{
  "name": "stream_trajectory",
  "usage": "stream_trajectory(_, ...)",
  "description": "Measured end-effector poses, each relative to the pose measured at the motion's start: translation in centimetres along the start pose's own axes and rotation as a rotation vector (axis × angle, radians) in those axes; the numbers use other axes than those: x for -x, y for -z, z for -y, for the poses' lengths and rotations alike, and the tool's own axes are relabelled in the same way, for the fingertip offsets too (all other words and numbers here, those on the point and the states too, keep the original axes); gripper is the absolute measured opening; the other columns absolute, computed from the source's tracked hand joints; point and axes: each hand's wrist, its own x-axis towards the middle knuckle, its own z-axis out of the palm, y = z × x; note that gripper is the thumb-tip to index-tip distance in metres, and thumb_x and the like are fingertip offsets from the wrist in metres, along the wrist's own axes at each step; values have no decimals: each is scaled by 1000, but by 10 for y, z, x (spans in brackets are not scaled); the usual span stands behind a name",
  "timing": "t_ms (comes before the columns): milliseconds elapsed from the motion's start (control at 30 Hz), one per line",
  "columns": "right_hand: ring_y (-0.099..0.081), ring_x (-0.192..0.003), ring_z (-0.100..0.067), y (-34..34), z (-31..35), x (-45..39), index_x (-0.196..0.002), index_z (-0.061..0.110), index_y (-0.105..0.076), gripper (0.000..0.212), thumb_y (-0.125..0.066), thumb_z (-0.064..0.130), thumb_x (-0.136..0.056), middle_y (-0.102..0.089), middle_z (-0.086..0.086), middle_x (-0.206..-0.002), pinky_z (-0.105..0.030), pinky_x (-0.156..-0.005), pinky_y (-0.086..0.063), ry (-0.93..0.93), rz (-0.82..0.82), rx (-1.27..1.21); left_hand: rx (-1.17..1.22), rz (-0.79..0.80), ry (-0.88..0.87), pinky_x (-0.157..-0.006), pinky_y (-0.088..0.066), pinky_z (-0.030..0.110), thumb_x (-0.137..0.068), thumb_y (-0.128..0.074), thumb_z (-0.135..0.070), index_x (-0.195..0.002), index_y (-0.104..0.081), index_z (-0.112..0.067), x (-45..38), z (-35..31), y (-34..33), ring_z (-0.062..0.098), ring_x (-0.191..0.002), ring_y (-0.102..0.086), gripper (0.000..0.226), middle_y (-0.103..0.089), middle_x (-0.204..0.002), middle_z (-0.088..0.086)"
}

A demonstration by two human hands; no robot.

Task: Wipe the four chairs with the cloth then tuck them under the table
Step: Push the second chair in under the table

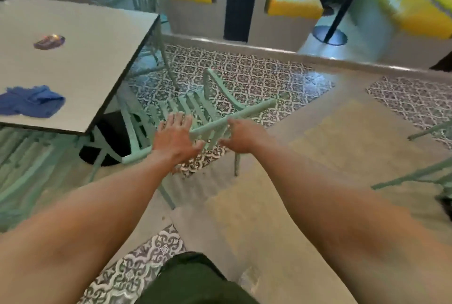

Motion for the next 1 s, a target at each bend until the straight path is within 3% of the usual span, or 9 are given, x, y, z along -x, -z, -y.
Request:
stream_trajectory(100,-54,-120,-29,22,-14,-27,-136,21,-41,60,-57,50,-87,-57,-7,-130,-49,-99,-46,86,-49,-2,-19,34,93,-117,-22,51,-80,-52,-68,-153,-21,-20,-14,-6,11,30,-147,-18,92,-22,-160,9)
stream_trajectory(267,-36,-134,-33,20,-29,-81,-148,23,-20,84,-62,52,-81,-34,-11,-149,-58,-105,-36,197,-41,99,-4,237,224,-119,-13,52,-74,-59,-73,-155,-13,-23,-33,-1,-2,27,-150,-7,106,-10,-163,7)
stream_trajectory(367,-19,-142,-37,0,-47,-112,-149,25,-13,93,-64,52,-77,-17,-13,-157,-63,-112,-19,213,101,226,-19,388,300,-115,-26,50,-72,-61,-71,-152,-25,-27,-40,6,-28,27,-145,-23,99,-27,-157,5)
stream_trajectory(433,-36,-133,-33,-14,-62,-132,-142,27,-30,75,-64,45,-77,-40,-12,-143,-62,-111,-21,250,197,310,27,369,390,-90,-46,37,-78,-61,-61,-134,-51,-32,-46,8,-40,24,-118,-51,64,-53,-126,3)
stream_trajectory(500,-57,-110,-26,-23,-75,-152,-122,29,-52,46,-62,35,-77,-61,-3,-114,-54,-105,-36,289,226,338,77,322,512,-71,-48,31,-77,-62,-50,-110,-62,-26,-58,5,-38,21,-93,-58,41,-58,-101,0)
stream_trajectory(567,-64,-88,-23,-21,-80,-172,-105,27,-62,29,-58,33,-76,-65,1,-94,-41,-86,-52,316,278,353,110,393,606,-74,-53,32,-69,-68,-42,-105,-57,-21,-75,5,-35,22,-89,-60,43,-62,-100,2)
stream_trajectory(633,-62,-79,-23,-16,-79,-187,-101,25,-66,30,-55,35,-76,-64,1,-88,-36,-74,-53,393,379,406,114,542,648,-78,-52,33,-66,-70,-41,-110,-57,-21,-87,7,-34,22,-92,-60,50,-63,-102,1)
stream_trajectory(733,-62,-82,-26,-13,-81,-203,-106,22,-65,34,-54,34,-77,-63,-3,-91,-33,-75,-52,490,471,459,51,644,578,-79,-52,32,-66,-59,-41,-103,-65,-22,-95,12,-42,22,-92,-63,42,-67,-97,-1)
stream_trajectory(1000,-57,-72,-23,-2,-125,-242,-99,19,-63,27,-53,34,-78,-53,2,-80,-32,-67,-51,599,527,485,95,583,638,-84,-51,33,-67,-50,-53,-102,-69,-26,-108,-28,-57,25,-100,-65,47,-70,-103,0)
